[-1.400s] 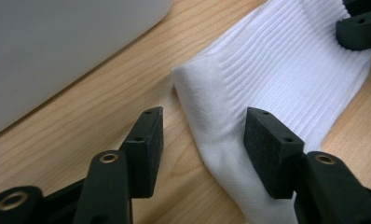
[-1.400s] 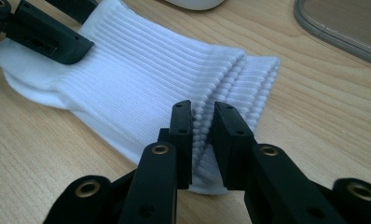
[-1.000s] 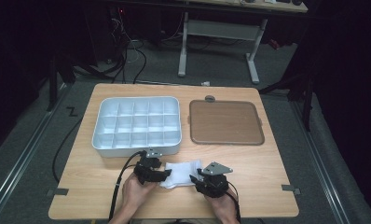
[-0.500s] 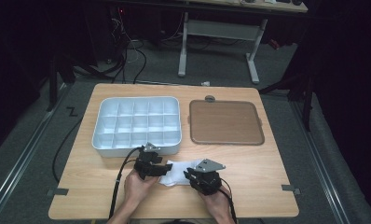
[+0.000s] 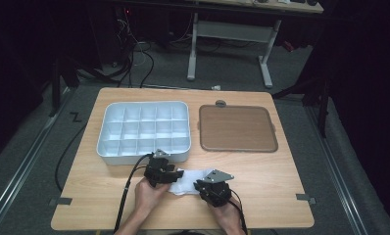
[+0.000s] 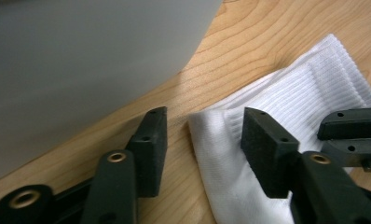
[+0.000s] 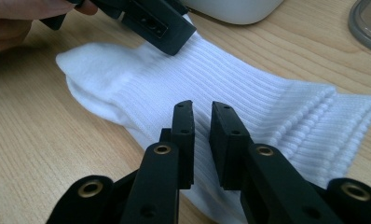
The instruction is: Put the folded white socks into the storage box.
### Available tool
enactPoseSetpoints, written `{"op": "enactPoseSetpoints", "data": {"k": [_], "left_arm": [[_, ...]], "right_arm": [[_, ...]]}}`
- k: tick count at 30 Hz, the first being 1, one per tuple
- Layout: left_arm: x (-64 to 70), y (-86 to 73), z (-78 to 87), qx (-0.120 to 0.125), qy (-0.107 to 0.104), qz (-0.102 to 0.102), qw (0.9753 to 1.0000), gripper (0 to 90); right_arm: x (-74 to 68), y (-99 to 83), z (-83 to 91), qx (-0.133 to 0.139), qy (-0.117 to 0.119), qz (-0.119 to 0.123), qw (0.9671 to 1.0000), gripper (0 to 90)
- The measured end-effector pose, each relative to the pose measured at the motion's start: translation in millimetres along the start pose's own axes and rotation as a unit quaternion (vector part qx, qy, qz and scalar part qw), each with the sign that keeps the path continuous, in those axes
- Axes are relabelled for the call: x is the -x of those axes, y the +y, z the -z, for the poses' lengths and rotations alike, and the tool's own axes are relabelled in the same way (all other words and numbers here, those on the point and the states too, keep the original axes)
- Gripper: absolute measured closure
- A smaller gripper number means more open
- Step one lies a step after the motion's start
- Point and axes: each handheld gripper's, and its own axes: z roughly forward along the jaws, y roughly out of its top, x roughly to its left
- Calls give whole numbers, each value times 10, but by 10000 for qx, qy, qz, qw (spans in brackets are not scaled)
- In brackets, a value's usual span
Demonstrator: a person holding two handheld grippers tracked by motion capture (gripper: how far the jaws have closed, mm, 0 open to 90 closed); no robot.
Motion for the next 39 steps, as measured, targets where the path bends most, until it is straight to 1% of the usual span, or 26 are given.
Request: {"op": "enactPoseSetpoints", "data": {"k": [3,5,6,7,8,9,12,19,26,29,31,34,36,37,39], "left_arm": [[21,-32,-8,14,24,-179,9998,560],[54,-89,-2,7,6,-442,9990,593],[66,-111,5,-19,-14,-536,9986,615],[76,-122,7,-33,-31,-556,9984,628],[79,-124,6,-57,-58,-531,9986,647],[80,-119,3,-76,-89,-460,9989,659],[81,-114,-4,-105,-153,-332,9993,709],[82,-100,15,-198,-223,-265,9992,803],[93,-72,71,-279,-278,-207,9990,823],[109,-45,114,-232,-356,-153,9990,824],[124,-30,146,-228,-425,-102,9988,825],[146,-25,196,-218,-461,-168,9986,826],[156,-26,218,-220,-446,-196,9986,825],[159,-25,224,-208,-445,-211,9986,825],[161,-15,242,-178,-440,-204,9987,825]], "right_arm": [[-2,-3,-4,8,-17,46,10000,802],[-6,-3,-2,-7,-22,45,10000,801],[-6,-3,0,-17,-29,61,10000,802],[-6,-3,2,-27,-32,72,10000,802],[-4,-5,6,-40,-35,96,9999,801],[1,-6,10,-51,-26,105,9999,801],[16,-7,18,-81,8,81,9999,801],[6,-13,21,-71,-12,87,9999,800],[23,-21,29,-67,60,42,10000,800],[27,-20,30,-66,82,33,9999,799],[30,-20,34,-65,132,-34,9999,801],[17,-16,39,-79,189,10,9998,806],[10,0,45,-121,236,-33,9996,815],[11,6,47,-100,255,-25,9996,819],[10,25,58,-90,250,-1,9996,826]]}}
